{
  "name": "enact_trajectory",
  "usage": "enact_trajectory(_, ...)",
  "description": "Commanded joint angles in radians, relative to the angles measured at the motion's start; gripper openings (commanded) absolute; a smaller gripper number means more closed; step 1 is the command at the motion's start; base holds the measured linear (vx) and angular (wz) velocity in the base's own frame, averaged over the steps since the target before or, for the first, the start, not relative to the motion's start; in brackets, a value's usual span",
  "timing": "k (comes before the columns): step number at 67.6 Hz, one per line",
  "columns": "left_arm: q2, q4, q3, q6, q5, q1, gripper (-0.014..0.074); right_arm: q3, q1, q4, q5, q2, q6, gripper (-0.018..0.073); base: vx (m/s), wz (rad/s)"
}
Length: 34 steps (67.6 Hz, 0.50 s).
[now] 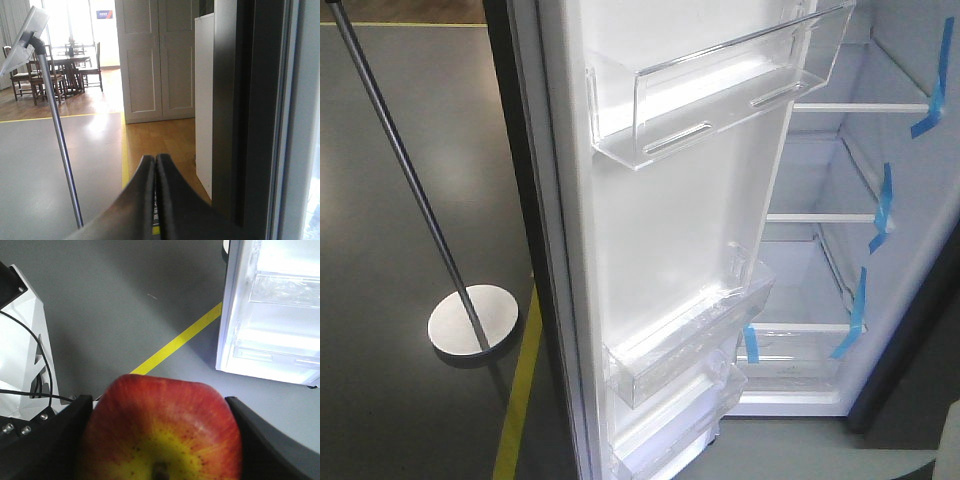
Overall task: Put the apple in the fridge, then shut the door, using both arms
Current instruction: 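Drive up to the refrigerator door shelves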
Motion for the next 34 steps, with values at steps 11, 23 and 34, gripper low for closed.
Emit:
enact_trajectory(11, -0.014, -0.001, 0.013, -0.005, -0.073, -0.004, -0.0006, -0.026, -0.001, 0.013, -0.054, -0.001, -0.006, 0.0212, 0.08, -0.02)
enact_trajectory(23, -0.014, -0.001, 0.013, -0.005, -0.073, -0.004, -0.0006, -0.026, -0.001, 0.013, -0.054, -0.001, -0.006, 0.0212, 0.08, -0.02)
enact_trajectory(34, -0.014, -0.001, 0.013, -0.005, -0.073, -0.004, -0.0006, -0.026, -0.001, 0.013, -0.054, -0.001, -0.006, 0.0212, 0.08, -0.02)
